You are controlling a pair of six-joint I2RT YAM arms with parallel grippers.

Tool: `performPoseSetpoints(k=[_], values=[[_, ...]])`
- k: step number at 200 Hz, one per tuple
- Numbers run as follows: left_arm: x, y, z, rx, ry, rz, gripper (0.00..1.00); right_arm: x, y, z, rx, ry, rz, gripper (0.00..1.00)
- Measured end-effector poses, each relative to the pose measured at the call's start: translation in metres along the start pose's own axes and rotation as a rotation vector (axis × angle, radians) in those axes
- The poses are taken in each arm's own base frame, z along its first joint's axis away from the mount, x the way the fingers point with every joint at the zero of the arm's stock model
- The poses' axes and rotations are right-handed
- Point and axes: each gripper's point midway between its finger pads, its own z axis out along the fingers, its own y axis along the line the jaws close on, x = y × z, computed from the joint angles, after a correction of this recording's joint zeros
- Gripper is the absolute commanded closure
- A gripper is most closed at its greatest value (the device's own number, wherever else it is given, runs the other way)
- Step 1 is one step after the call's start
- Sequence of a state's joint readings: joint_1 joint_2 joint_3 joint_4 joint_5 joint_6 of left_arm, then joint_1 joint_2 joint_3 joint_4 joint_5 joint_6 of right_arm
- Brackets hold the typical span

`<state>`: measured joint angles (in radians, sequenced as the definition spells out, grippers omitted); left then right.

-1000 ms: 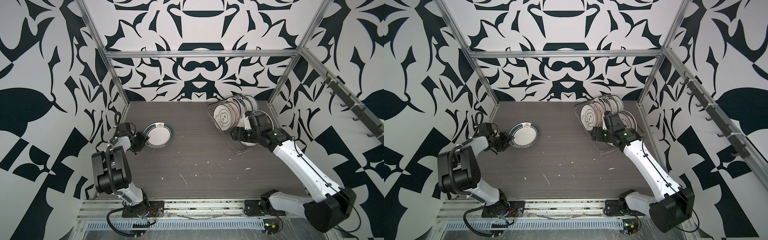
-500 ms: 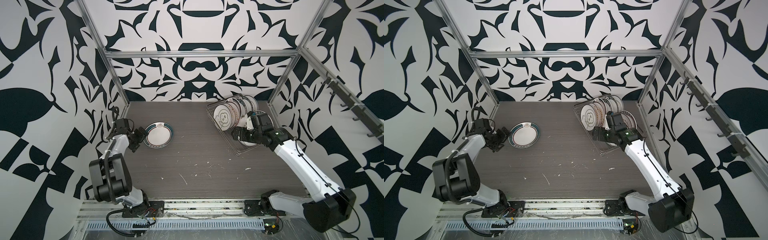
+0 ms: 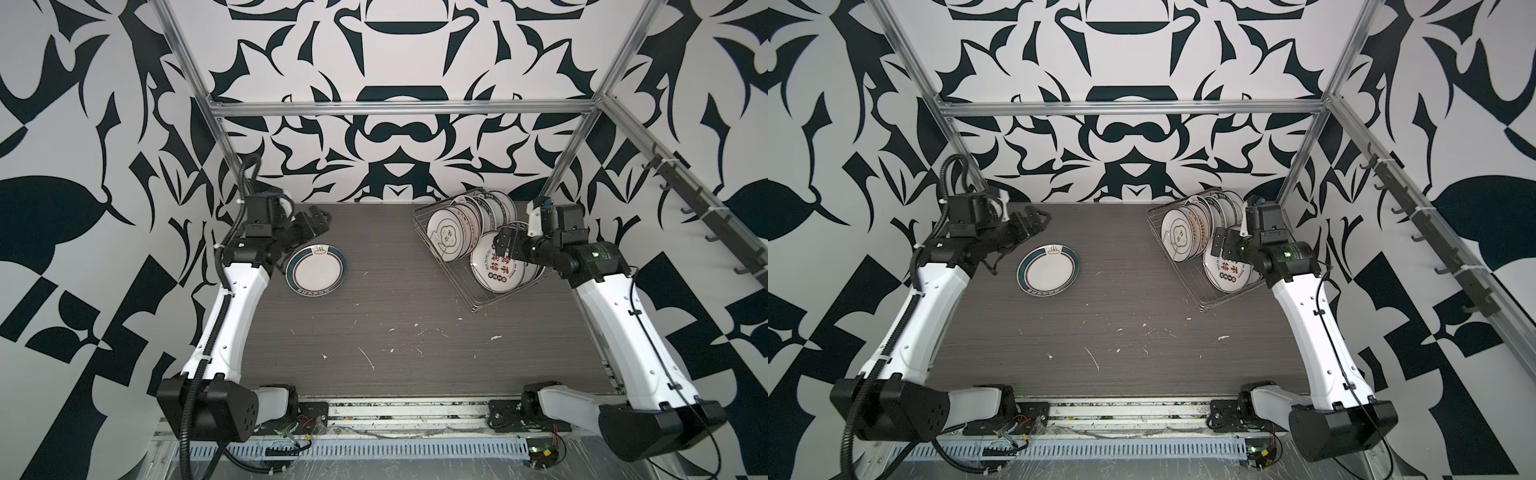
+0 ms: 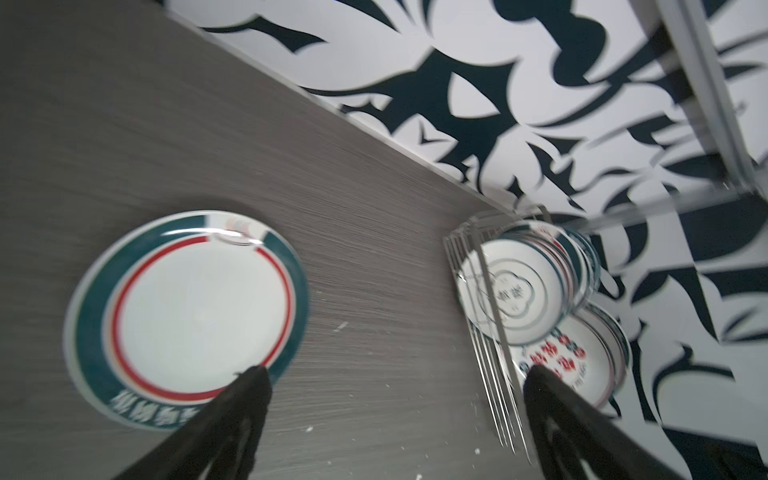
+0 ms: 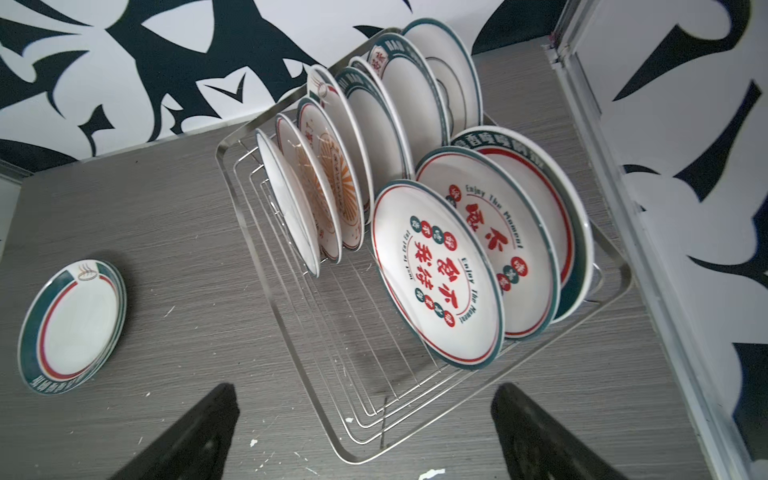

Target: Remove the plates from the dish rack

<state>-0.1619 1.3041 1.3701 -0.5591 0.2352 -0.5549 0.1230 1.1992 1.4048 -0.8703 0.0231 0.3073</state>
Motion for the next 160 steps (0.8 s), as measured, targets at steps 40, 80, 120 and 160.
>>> performPoseSetpoints(k=[40, 80, 120, 160], values=[[0.035, -0.043, 0.043, 0.044, 0.114, 0.07, 0.01, 0.001, -0.025, 0.006, 0.071, 0.001, 0.009, 0.01], [0.089, -0.055, 0.097, -0.009, 0.254, 0.106, 0.01, 0.01, -0.042, 0.025, 0.12, 0.052, 0.017, 0.07], [0.134, -0.084, 0.115, 0.006, 0.326, 0.175, 0.01, 0.025, -0.053, 0.051, 0.149, 0.12, 0.027, 0.11], [0.163, -0.091, 0.136, -0.036, 0.363, 0.235, 0.01, 0.034, -0.063, 0.072, 0.166, 0.157, 0.028, 0.17]])
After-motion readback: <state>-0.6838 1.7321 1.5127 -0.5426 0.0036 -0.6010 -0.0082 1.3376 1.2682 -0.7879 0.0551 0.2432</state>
